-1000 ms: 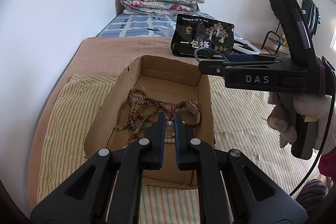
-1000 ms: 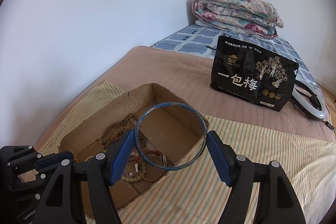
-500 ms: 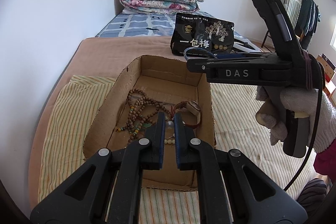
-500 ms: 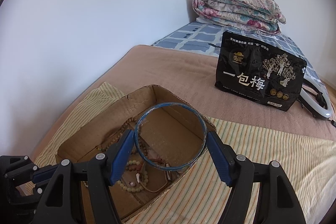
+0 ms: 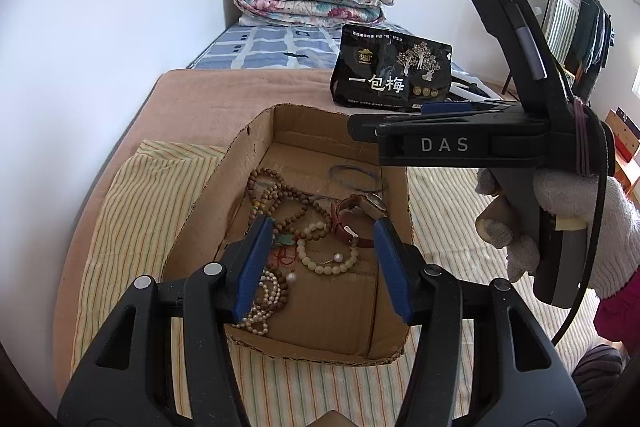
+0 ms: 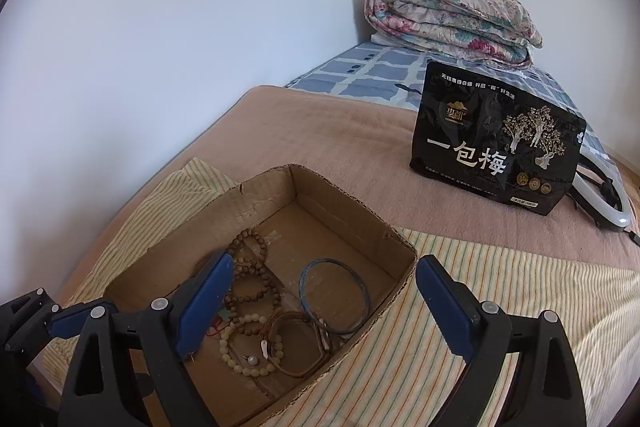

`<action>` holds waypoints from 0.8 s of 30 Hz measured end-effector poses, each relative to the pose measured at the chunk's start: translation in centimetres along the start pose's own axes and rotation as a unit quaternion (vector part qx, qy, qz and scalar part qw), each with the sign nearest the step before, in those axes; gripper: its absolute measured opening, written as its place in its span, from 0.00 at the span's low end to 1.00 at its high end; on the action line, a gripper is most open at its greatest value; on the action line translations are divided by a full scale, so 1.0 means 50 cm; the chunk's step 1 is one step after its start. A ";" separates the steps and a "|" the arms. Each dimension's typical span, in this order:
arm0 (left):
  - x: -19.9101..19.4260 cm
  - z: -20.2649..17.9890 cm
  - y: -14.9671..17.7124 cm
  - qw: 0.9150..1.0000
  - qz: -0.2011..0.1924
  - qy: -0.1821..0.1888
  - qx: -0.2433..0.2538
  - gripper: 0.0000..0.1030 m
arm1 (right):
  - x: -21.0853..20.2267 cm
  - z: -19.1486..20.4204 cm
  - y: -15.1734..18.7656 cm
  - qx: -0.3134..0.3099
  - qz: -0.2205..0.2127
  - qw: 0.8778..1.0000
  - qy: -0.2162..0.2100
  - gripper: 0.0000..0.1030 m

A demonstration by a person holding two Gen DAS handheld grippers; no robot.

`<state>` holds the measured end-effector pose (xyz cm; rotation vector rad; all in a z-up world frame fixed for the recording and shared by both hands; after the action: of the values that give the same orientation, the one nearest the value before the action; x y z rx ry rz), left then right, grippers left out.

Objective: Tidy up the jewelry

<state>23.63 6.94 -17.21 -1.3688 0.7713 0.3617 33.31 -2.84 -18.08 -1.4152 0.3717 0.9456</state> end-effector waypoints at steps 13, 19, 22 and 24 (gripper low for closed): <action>-0.015 0.000 -0.005 1.000 -0.005 -0.003 -0.001 0.53 | -0.024 0.010 -0.004 -0.004 -0.008 1.000 0.001 0.93; -0.034 -0.007 -0.011 1.000 -0.010 -0.006 0.001 0.53 | -0.048 0.010 -0.006 -0.005 -0.015 1.000 0.001 0.93; -0.049 -0.013 -0.017 1.000 -0.015 -0.008 0.004 0.53 | -0.066 0.007 -0.008 -0.004 -0.021 1.000 0.001 0.93; -0.060 -0.017 -0.021 1.000 -0.019 -0.011 0.006 0.53 | -0.079 0.005 -0.009 -0.004 -0.024 1.000 0.001 0.93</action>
<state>21.95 6.49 -14.43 -1.3638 0.7277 0.3412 31.17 -3.88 -14.87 -1.4255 0.3338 0.9073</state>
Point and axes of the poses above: each gripper's, at about its wrist camera, not at the fingertips, and x roughly the way its jaws point, z to its left, y to its underside, the point moved 7 cm from there along x, roughly the way its jaws point, and after that the axes turned 9 degrees about x, right-handed, at the moved point
